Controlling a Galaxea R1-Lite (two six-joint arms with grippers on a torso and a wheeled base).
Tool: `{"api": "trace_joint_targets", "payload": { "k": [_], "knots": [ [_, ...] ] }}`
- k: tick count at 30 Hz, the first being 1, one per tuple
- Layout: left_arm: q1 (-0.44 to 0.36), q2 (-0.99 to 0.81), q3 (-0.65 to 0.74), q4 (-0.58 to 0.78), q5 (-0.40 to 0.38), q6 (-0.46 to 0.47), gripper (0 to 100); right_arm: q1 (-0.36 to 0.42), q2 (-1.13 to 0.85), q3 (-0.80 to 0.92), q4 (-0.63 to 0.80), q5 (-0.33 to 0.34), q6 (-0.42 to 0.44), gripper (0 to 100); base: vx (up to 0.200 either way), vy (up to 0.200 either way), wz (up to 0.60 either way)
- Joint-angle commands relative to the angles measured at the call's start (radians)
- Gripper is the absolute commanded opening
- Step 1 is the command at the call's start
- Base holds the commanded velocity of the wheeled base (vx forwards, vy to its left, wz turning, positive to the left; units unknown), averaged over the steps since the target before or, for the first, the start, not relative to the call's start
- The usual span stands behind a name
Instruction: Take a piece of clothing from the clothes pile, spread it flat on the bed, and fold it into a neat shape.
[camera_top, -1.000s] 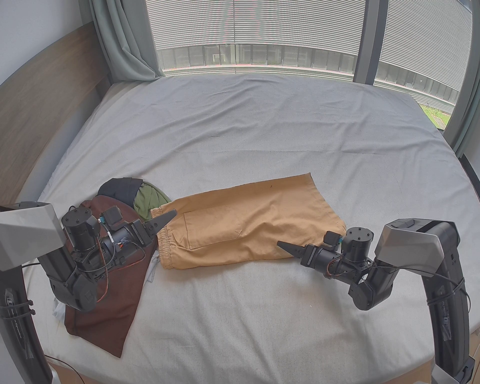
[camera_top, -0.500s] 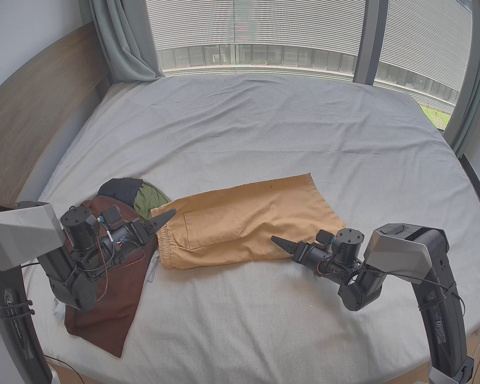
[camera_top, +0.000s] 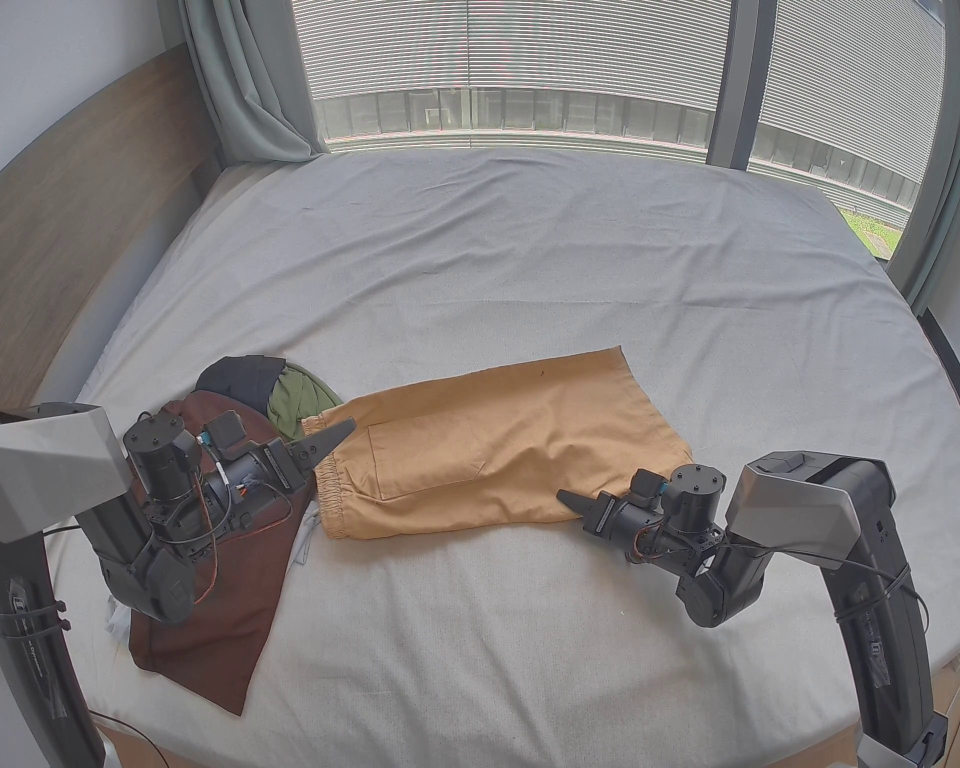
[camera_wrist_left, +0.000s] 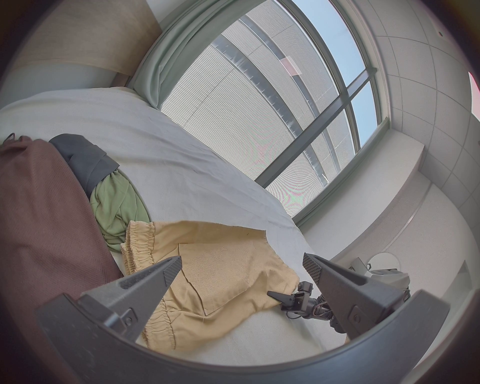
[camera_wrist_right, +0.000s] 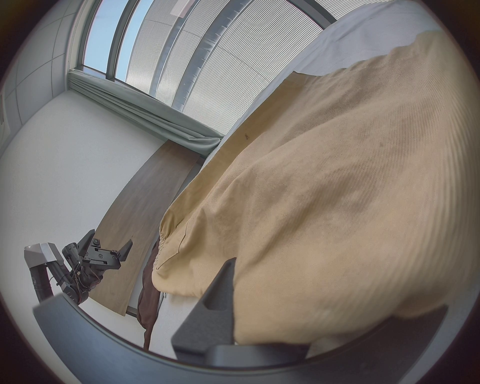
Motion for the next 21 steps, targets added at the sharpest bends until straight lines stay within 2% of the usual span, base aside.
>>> {"api": "trace_joint_targets", "payload": {
  "k": [1, 10, 12, 17, 21],
  "knots": [
    [-0.003, 0.006, -0.006, -0.002, 0.002, 0.037, 100, -0.001, -0.019, 0.050, -0.002, 0.000, -0.008, 0, 0.000, 0.000, 0.00],
    [-0.004, 0.038, -0.009, -0.002, 0.001, 0.057, 100, 0.000, -0.110, 0.174, 0.010, 0.002, -0.074, 0, 0.000, 0.000, 0.00],
    [-0.006, 0.036, -0.009, -0.002, -0.002, 0.056, 100, 0.003, -0.160, 0.260, 0.012, 0.002, -0.114, 0, 0.000, 0.000, 0.00],
    [-0.004, 0.041, -0.015, -0.002, -0.001, 0.061, 100, 0.010, -0.219, 0.366, 0.010, 0.002, -0.148, 0, 0.000, 0.000, 0.00],
    [0.007, 0.058, -0.015, -0.002, -0.002, 0.114, 100, 0.011, -0.246, 0.455, -0.002, 0.000, -0.160, 0, 0.000, 0.000, 0.00]
  ]
}}
